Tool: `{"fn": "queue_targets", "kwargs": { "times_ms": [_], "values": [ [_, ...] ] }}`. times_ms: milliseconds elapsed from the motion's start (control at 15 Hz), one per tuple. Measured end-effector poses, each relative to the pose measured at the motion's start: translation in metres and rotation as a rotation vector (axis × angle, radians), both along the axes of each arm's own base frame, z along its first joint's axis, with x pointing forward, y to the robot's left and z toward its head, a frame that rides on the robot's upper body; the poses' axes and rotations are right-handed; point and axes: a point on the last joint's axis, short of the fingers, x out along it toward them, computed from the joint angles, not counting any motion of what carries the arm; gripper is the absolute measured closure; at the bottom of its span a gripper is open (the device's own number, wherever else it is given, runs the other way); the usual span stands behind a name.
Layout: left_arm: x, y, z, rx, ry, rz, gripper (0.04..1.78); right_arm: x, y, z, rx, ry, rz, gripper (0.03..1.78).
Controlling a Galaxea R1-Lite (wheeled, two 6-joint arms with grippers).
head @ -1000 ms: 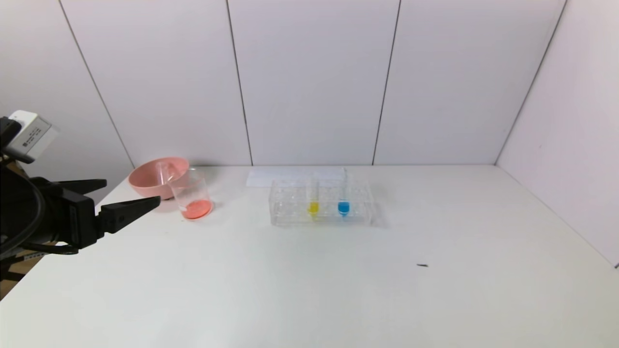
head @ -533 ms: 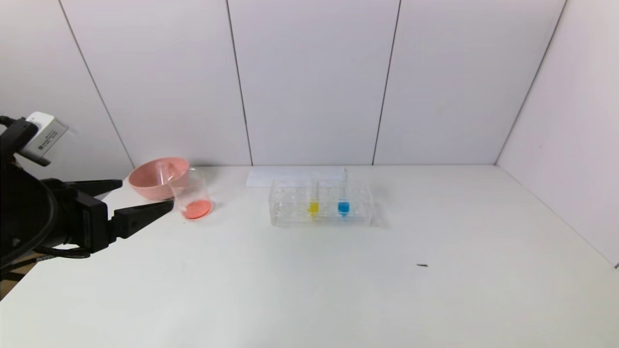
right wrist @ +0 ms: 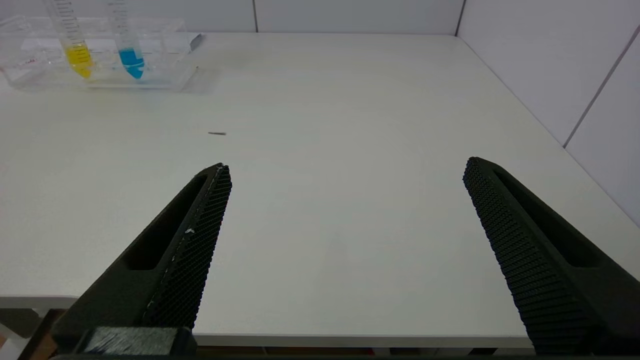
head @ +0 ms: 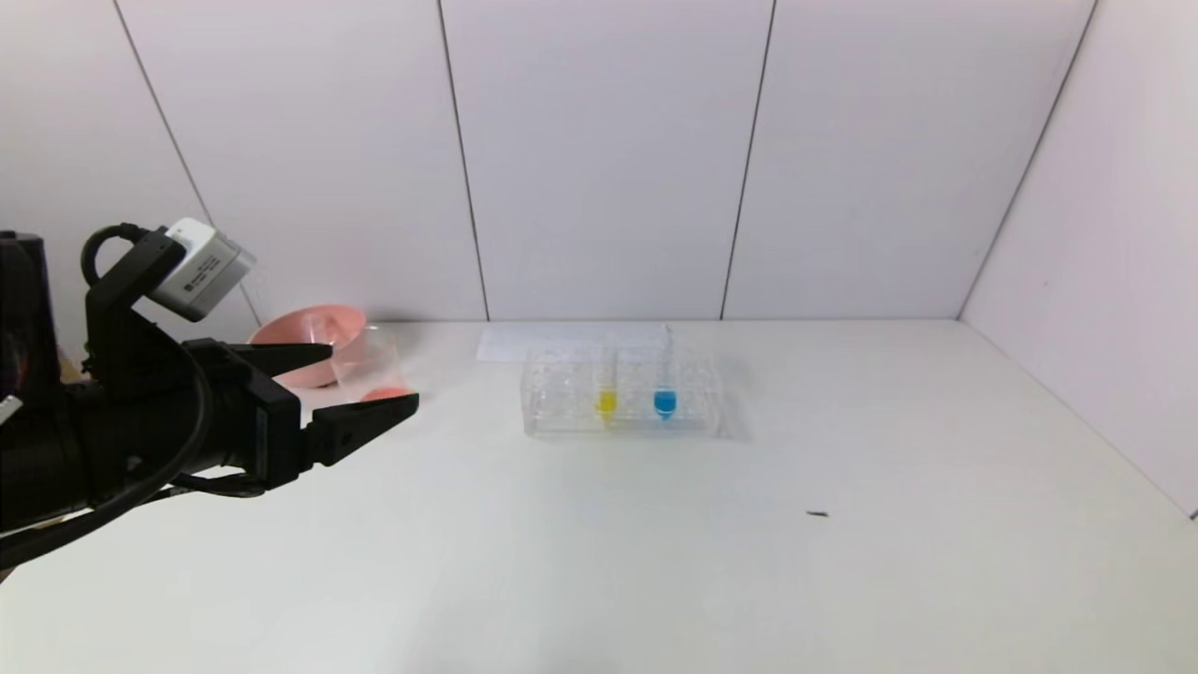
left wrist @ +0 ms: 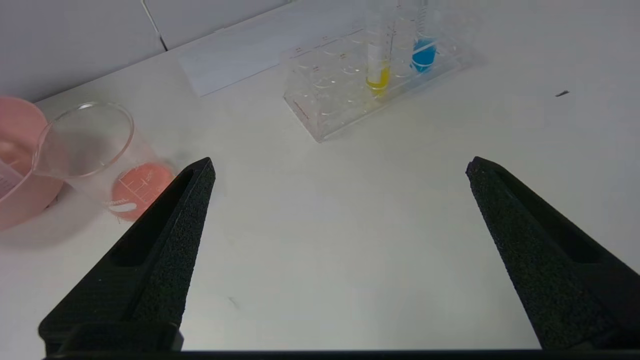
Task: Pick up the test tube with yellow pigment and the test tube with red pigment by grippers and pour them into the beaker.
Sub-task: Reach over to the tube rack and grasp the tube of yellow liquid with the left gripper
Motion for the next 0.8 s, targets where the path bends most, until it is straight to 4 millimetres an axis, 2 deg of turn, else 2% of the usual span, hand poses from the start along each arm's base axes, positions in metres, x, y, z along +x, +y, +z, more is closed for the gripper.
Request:
{"fn": "queue_targets", "kwargs": {
  "times_ms": [800],
  "values": [
    [0.050,-0.057,-0.035,-0.069,0.029,-0.086,0.06,0.000,0.000,0.000,0.000,0.000,0.000,0.11]
  ]
}}
